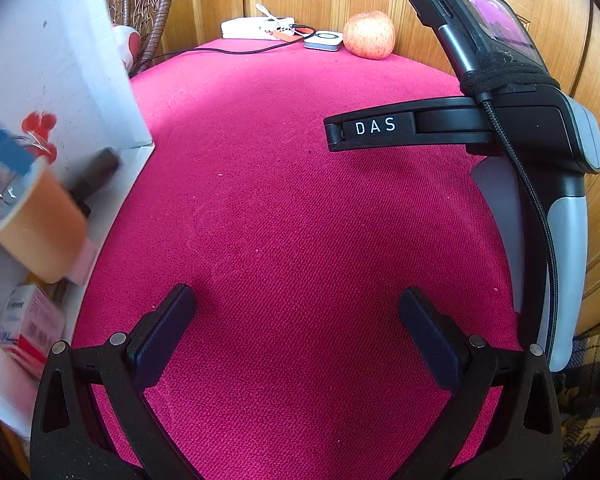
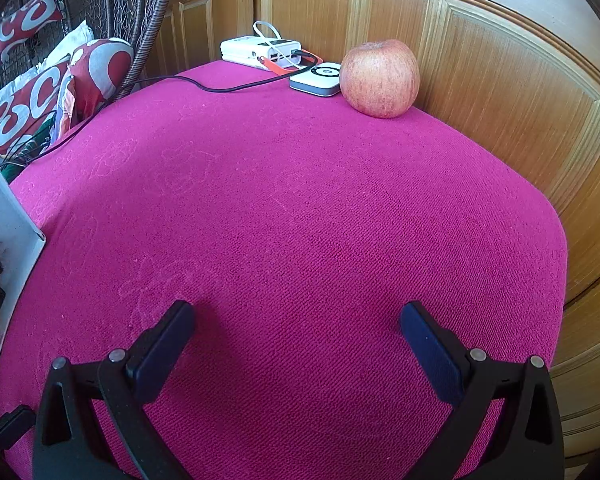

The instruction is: Organize rigid objects

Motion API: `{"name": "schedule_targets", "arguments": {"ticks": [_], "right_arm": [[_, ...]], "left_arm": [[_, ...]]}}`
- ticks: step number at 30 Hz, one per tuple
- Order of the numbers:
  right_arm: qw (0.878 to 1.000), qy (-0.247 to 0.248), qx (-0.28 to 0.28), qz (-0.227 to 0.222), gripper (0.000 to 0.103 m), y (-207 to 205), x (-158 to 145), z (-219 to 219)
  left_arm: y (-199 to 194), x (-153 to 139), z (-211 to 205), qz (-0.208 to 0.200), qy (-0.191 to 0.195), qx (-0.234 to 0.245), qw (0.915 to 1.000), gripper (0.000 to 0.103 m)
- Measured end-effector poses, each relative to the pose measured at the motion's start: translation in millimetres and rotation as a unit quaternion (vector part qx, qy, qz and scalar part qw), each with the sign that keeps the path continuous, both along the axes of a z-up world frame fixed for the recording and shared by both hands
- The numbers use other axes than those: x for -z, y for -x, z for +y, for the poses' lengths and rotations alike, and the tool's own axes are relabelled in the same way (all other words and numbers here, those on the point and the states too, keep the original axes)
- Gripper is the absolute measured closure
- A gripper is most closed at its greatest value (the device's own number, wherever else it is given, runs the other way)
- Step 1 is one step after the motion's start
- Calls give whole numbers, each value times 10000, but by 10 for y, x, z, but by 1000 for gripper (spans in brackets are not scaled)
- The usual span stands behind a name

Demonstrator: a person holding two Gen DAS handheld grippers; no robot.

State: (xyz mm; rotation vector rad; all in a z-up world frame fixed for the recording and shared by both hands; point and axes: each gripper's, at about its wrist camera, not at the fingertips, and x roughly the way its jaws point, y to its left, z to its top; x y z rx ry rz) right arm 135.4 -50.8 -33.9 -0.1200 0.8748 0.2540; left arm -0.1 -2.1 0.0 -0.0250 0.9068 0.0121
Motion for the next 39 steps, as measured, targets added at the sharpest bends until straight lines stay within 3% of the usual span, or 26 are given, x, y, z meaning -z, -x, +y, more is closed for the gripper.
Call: {"name": "schedule_targets", "arguments": {"ticks": [39], "right_arm": [[10000,1,8,8,0,10,-11,15]], "left_arm": [[11,8,34,5,9,-2,10000,0]]}}
